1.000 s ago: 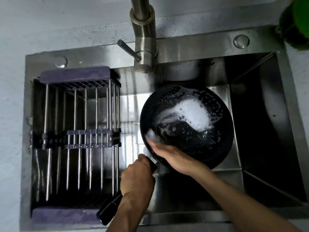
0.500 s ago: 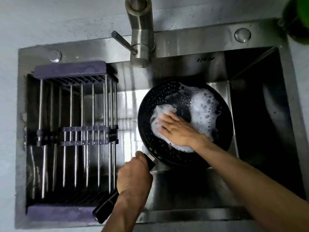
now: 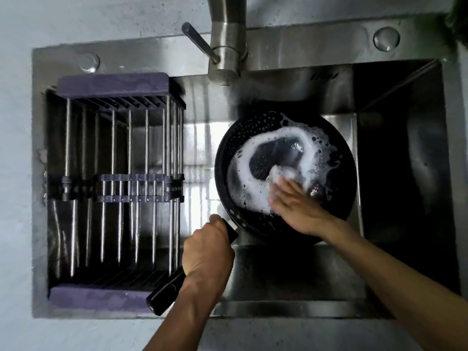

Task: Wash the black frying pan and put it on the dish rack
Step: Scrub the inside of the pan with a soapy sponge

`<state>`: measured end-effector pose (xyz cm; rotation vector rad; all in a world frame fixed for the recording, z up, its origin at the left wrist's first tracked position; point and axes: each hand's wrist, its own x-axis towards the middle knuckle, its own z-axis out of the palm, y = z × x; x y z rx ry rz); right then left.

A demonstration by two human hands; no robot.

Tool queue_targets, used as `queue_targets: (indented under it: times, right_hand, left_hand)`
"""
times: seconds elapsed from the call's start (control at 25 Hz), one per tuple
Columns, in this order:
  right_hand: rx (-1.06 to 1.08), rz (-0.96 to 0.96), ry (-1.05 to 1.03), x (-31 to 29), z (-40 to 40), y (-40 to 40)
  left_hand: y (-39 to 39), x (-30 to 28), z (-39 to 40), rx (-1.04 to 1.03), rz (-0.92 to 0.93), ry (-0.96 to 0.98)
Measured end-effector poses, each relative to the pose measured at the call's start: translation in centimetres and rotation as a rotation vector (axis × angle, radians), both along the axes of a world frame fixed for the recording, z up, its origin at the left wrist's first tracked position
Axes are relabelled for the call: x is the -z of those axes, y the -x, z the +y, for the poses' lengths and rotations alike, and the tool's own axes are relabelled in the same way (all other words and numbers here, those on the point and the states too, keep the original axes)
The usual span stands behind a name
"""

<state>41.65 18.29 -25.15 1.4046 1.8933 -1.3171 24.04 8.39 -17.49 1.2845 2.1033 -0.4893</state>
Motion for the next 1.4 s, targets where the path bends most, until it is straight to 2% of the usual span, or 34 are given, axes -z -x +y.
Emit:
queue_targets:
  times: [0.04,0.08,0.12,0.16,0.2,0.24,0.32,0.4,0.44,0.48,0.56,0.64,0.68,0.76,0.8,0.92,0.96,1.08,1.12,1.2,1.24,1.32,1.36,1.4]
  right_hand:
    - [0.013,0.092,0.09,-0.7,-2.4,1.1]
    - [0.118,0.314,0.244,-2.1,-3.2,3.6]
    - [0.363,0.582,0.352,-3.0,-3.0,6.2]
    - [0.593,0.762,0.424,-2.6,-1.4,8.6]
    - [0.769,0.782,0.352,-2.1,1.2,10.5]
    - [0.828,0.71,0.313,-2.1,2.9,11.2]
    - [0.725,0.634,0.168,-0.6,1.1,11.2]
    - [0.539,0.656,0.178,-0.5,-0.9,11.4]
    - [0.502,0.693,0.144,-0.1,-0.5,10.5]
    - [0.459,0.639,0.05,1.0,1.0,9.5]
    - [0.29,0.231,-0.226,3.5,4.9,6.4]
    - [0.186,-0.123,-0.365,4.6,6.8,3.6]
    - [0.075,-0.171,-0.437,4.9,6.7,3.2]
    - [-0.166,-0.14,-0.572,5.0,7.2,2.3]
    - [-0.202,-0.151,-0.585,4.4,7.8,1.3]
    - [-0.104,-0.412,-0.421,1.3,4.2,-2.8]
    - [-0.13,-0.402,-0.322,-0.1,1.0,-3.3]
    - [-0.185,-0.065,0.051,-3.4,-4.8,-2.8]
    - [-0.197,-0.028,0.077,-3.6,-5.1,-2.8]
    - [-0.212,-0.107,-0.023,-3.5,-5.4,-3.0]
    - [-0.195,-0.081,-0.014,-3.6,-5.5,-3.1]
    - [-0.131,0.042,0.127,-4.0,-5.9,-3.2]
    - [-0.117,0.055,0.126,-4.3,-5.7,-3.6]
    - [-0.113,-0.018,0.042,-4.8,-5.4,-4.1]
  left_hand:
    - [-0.1,0.0,-0.2,0.012,0.004,0.002]
    - [-0.1,0.1,-0.2,0.019,0.008,0.006]
    - [0.0,0.1,-0.2,0.027,0.015,0.006]
    - [0.0,0.1,-0.1,0.039,0.022,0.0]
    - [0.0,0.2,-0.1,0.046,0.028,-0.003]
    - [-0.1,0.3,-0.1,0.056,0.027,-0.002]
    - [-0.1,0.0,0.0,0.059,0.023,0.011]
    - [0.1,0.0,0.1,0.059,0.039,0.01]
    - [0.0,0.1,0.0,0.07,0.044,0.015]
    - [-0.1,0.1,-0.1,0.076,0.041,0.013]
    - [-0.3,0.0,-0.1,0.075,0.036,0.01]
    - [-0.1,0.0,-0.2,0.064,0.037,0.011]
    - [0.0,0.1,-0.3,0.065,0.04,0.0]
    - [-0.1,0.4,-0.3,0.074,0.046,-0.005]
    - [-0.1,0.4,-0.3,0.063,0.041,-0.005]
    - [0.0,0.1,-0.3,0.022,0.022,-0.022]
    - [0.0,0.2,-0.4,0.018,0.023,-0.022]
    - [-0.1,0.4,-0.4,-0.007,0.03,-0.036]
    - [-0.1,0.5,-0.3,-0.014,0.031,-0.037]
    - [-0.2,0.3,-0.5,-0.019,0.04,-0.039]
    - [-0.2,0.3,-0.4,-0.019,0.045,-0.046]
    - [-0.2,0.4,-0.3,-0.021,0.056,-0.038]
    - [-0.2,0.4,-0.4,-0.028,0.057,-0.032]
    - [-0.2,0.4,-0.5,-0.033,0.055,-0.032]
